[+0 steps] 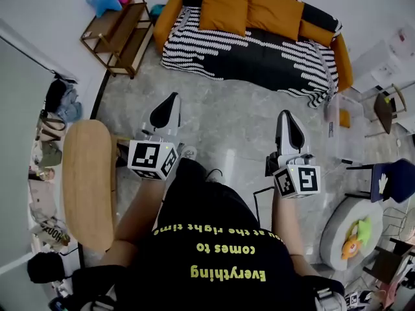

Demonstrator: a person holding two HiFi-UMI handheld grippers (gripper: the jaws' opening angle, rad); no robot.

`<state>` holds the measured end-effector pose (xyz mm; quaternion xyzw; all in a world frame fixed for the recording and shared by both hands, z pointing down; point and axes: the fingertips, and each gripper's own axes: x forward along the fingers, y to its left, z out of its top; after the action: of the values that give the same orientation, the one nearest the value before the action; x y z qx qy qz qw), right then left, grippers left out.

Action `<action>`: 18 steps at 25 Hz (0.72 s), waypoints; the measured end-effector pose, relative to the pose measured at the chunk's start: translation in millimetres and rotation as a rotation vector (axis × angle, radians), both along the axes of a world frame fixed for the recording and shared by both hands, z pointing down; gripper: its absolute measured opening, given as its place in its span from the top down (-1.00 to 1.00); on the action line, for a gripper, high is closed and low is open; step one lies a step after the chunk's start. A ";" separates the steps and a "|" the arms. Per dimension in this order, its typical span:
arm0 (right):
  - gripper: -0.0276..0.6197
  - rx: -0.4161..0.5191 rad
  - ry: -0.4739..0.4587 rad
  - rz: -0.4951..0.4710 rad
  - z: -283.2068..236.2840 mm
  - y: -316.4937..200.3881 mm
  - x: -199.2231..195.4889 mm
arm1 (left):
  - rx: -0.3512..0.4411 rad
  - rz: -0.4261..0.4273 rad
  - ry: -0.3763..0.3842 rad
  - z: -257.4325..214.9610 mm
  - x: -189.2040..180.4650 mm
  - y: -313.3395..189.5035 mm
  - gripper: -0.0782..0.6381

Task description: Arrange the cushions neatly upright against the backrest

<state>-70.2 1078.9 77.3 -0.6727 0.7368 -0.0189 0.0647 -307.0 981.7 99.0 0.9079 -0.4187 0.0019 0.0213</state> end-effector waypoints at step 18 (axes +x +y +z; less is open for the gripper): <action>0.88 -0.067 0.028 -0.022 13.9 -162.6 12.8 | -0.043 0.030 0.010 19.9 30.4 -163.4 0.78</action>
<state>-57.3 916.4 91.2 -0.6666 0.7439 -0.0347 0.0318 -276.6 818.4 118.9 0.9133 -0.4049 0.0067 0.0431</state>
